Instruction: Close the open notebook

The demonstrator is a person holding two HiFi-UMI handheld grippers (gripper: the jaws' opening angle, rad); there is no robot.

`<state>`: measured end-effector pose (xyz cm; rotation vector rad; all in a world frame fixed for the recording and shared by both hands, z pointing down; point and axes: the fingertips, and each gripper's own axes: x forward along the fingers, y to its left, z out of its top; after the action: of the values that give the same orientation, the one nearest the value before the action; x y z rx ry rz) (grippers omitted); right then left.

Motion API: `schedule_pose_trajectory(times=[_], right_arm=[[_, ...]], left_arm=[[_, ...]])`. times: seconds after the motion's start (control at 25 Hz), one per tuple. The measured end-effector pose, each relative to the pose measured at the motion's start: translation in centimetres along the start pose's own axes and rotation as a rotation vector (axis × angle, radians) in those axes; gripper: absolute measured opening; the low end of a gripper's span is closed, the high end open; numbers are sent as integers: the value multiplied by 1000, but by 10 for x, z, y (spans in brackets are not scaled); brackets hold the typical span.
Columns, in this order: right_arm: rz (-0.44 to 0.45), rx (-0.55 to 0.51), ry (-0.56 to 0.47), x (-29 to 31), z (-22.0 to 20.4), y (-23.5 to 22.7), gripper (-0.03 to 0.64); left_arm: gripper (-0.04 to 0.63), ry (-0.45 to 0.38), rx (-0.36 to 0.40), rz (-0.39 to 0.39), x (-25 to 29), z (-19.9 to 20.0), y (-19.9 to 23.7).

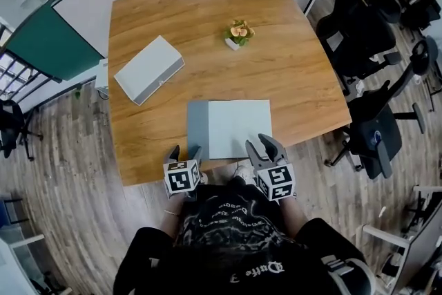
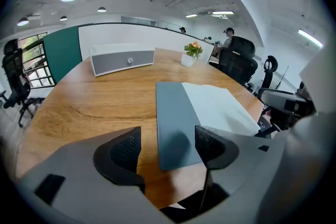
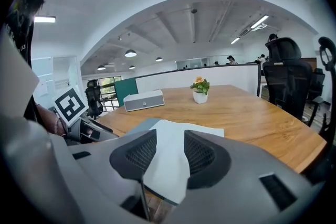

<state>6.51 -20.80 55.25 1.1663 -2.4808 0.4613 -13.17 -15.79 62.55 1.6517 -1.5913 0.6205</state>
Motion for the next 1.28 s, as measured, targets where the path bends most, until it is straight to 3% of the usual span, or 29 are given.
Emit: schedule_pose_trajectory(times=[0.16, 0.32, 0.48, 0.64, 0.88, 1.28], right_arm=[[15, 8, 9, 0, -2, -8, 170], [35, -6, 18, 0, -3, -12, 170], [52, -16, 31, -1, -7, -17, 170], [71, -27, 35, -1, -8, -20, 169], [100, -52, 42, 0, -7, -23, 166], [109, -63, 43, -6, -10, -27, 161]], left_arm=[[345, 103, 8, 62, 8, -18, -3], [333, 103, 8, 131, 11, -21, -2], [253, 120, -60, 157, 10, -23, -9], [227, 132, -105, 170, 7, -25, -9], [55, 101, -191, 187, 3, -22, -3], [38, -18, -203, 174, -20, -3, -11]])
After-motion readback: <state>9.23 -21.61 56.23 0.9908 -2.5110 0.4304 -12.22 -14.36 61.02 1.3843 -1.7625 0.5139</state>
